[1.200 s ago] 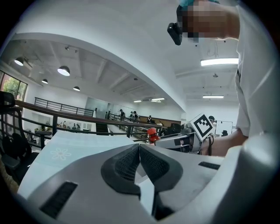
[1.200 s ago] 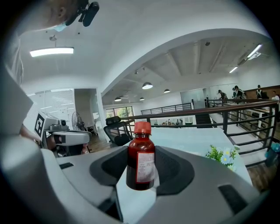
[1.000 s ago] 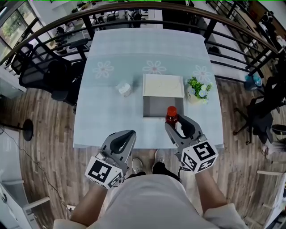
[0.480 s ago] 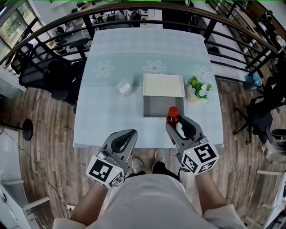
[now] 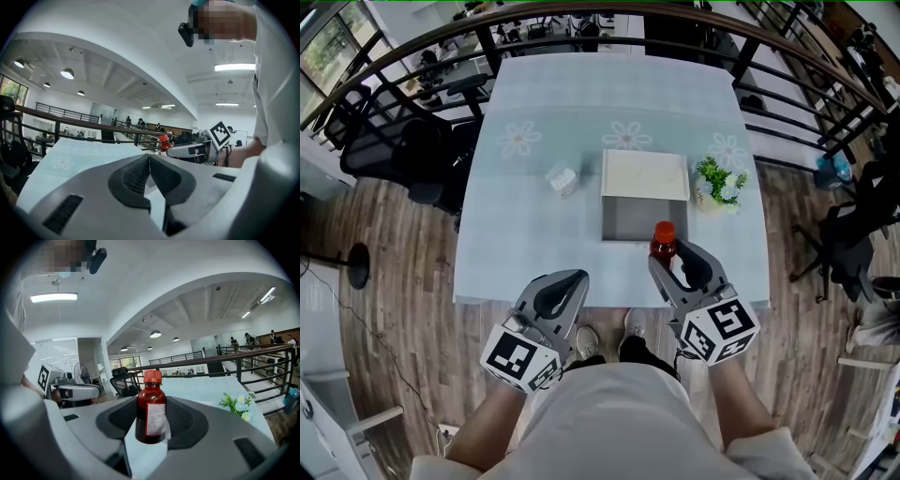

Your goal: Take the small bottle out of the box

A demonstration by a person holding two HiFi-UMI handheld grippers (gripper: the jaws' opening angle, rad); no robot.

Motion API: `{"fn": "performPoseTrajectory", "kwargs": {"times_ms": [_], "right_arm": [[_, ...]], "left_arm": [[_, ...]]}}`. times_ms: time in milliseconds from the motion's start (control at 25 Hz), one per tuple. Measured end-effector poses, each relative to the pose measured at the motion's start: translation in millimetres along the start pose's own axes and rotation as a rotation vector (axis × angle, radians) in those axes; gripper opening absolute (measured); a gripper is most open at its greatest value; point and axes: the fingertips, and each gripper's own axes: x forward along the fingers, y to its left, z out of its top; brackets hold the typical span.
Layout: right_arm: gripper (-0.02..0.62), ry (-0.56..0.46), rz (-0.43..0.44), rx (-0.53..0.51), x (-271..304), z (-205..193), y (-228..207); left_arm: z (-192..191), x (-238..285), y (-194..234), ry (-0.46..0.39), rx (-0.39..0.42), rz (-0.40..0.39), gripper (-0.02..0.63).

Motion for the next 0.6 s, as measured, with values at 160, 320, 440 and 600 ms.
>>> {"fn": "performPoseTrajectory", "kwargs": {"times_ms": [160, 320, 440, 600], "right_arm": [[0.208, 0.003, 0.003, 0.0, 1.2, -0.5, -1.2], [0.207, 0.005, 0.006, 0.001, 1.9, 0.1, -2.3], [0.208, 0.004, 0.009, 0.002, 4.6, 0.4, -4.4], [0.209, 0.005, 0.013, 0.003, 8.6, 0.1, -7.4]], "left_arm": [[-0.3, 1.0, 0.6, 0.0, -0.001, 0.003, 0.021], [0.5, 2.2, 0.6, 0.003, -0.002, 0.007, 0.021], [0.6, 4.9, 2.1, 0.002, -0.002, 0.009, 0.021], [-0.7, 8.5, 4.9, 0.004, -0.004, 0.013, 0.021]]}}
